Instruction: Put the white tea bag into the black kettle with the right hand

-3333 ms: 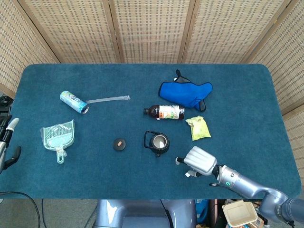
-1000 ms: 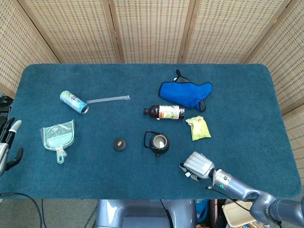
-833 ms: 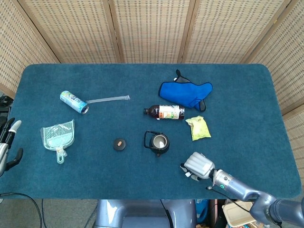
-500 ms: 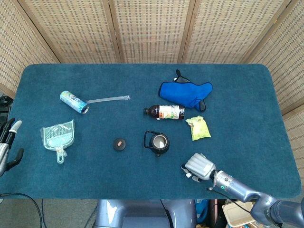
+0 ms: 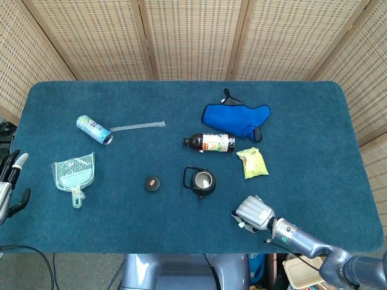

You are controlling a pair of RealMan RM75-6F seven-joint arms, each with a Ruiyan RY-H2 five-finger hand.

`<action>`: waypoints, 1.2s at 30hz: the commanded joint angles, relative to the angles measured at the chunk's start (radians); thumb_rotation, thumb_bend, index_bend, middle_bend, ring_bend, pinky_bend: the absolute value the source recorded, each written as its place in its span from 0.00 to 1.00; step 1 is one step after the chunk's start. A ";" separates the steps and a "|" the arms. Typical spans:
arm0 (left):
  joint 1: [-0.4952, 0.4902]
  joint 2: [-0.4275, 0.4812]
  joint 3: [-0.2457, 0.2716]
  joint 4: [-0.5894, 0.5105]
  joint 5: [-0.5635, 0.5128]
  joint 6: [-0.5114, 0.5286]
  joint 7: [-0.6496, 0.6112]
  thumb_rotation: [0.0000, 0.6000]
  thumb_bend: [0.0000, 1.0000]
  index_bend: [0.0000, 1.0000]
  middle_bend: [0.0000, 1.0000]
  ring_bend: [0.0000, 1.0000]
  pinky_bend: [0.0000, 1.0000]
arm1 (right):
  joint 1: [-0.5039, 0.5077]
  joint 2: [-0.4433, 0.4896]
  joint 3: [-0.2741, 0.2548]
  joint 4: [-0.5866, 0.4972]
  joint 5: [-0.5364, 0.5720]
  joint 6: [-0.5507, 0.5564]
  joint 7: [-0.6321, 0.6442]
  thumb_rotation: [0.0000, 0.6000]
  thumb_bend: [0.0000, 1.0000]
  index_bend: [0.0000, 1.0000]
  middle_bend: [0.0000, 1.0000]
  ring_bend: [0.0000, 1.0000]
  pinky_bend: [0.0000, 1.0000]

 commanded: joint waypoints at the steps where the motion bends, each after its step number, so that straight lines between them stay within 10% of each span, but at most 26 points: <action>1: 0.000 0.000 0.000 -0.001 -0.001 -0.001 0.001 1.00 0.48 0.03 0.00 0.00 0.00 | 0.000 -0.001 0.000 0.001 0.000 -0.001 0.001 1.00 0.46 0.59 0.81 0.82 0.85; 36: -0.006 -0.017 0.003 0.010 0.001 -0.012 -0.004 1.00 0.48 0.03 0.00 0.00 0.00 | -0.010 0.097 0.054 -0.112 0.023 0.094 0.044 1.00 0.52 0.66 0.82 0.83 0.86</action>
